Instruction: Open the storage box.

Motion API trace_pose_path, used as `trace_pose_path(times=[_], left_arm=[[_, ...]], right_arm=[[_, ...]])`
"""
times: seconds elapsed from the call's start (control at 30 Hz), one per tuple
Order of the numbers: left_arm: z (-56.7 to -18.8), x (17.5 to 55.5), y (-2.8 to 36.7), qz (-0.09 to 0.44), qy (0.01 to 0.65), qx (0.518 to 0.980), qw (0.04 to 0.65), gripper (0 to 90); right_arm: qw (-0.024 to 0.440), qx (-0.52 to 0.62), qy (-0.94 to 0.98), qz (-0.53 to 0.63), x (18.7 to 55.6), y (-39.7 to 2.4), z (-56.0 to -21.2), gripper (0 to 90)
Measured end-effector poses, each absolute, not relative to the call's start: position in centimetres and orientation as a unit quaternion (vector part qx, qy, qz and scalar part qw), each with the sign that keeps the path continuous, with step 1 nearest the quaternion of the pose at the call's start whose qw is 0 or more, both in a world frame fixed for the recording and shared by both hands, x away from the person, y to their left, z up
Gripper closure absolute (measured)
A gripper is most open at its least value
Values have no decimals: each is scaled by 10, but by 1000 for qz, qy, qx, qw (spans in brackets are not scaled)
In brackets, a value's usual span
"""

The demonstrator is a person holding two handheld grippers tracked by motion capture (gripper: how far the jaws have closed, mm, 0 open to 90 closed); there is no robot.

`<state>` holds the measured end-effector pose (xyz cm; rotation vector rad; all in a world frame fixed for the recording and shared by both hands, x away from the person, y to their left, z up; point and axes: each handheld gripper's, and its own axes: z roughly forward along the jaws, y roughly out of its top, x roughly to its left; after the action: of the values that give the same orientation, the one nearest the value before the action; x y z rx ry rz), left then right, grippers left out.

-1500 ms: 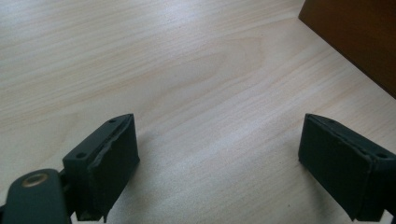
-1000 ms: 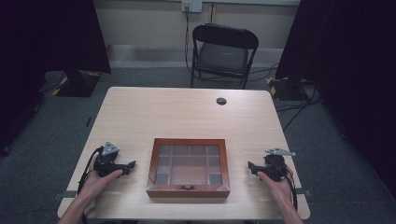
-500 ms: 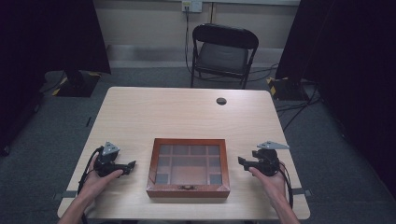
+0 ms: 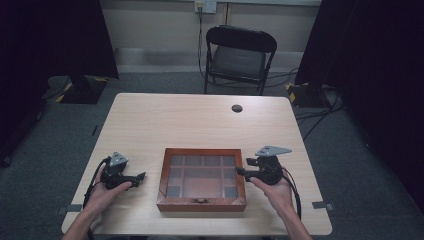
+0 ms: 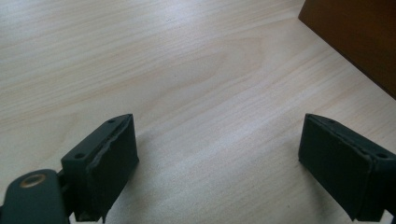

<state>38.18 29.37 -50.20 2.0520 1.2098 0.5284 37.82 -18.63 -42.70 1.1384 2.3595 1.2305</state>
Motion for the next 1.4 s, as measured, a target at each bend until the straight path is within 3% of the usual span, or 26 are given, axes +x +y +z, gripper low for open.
trace_pose_path(times=[0.43,0.83,1.4], left_arm=[[-502,382,294,203,466,790,343,110],[-502,382,293,201,465,790,345,106],[-502,382,293,201,466,789,346,103]], right_arm=[[57,283,848,444,365,-135,-409,633],[-15,202,879,432,344,-101,-420,783],[-45,165,895,412,339,-87,-436,802]])
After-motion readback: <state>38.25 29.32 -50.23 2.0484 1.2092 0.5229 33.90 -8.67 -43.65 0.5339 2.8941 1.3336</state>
